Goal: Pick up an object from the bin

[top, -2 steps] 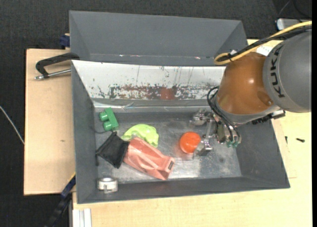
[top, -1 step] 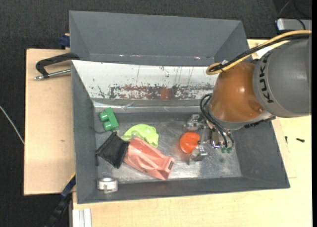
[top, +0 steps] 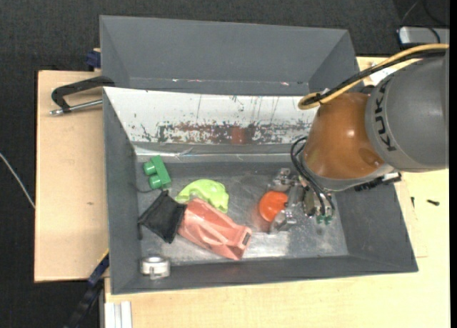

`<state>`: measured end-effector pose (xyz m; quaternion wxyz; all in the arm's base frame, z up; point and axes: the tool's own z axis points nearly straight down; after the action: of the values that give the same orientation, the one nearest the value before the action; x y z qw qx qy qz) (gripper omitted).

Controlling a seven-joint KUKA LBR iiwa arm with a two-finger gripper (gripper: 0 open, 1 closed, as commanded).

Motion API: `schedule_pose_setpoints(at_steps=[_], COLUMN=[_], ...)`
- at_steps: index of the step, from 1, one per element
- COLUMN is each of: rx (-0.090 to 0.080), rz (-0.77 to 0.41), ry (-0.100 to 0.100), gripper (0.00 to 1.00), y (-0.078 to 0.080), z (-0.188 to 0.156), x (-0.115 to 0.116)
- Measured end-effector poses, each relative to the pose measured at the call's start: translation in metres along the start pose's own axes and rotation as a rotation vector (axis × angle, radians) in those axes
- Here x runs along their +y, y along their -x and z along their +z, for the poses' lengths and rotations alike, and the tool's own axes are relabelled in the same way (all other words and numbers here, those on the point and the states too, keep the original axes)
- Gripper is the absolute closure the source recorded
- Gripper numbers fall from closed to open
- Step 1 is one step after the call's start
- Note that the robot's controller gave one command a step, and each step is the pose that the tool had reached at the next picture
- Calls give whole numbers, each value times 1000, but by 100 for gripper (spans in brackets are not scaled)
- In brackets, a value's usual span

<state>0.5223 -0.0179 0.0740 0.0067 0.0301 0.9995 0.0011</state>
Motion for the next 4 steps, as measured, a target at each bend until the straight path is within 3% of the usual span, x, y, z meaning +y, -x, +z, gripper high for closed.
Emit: schedule_pose_setpoints(at_steps=[2,4], rx=[2,17], rz=[0,0], ry=[0,-1], gripper=[100,100], y=[0,-3], z=[-1,-26], x=[0,0])
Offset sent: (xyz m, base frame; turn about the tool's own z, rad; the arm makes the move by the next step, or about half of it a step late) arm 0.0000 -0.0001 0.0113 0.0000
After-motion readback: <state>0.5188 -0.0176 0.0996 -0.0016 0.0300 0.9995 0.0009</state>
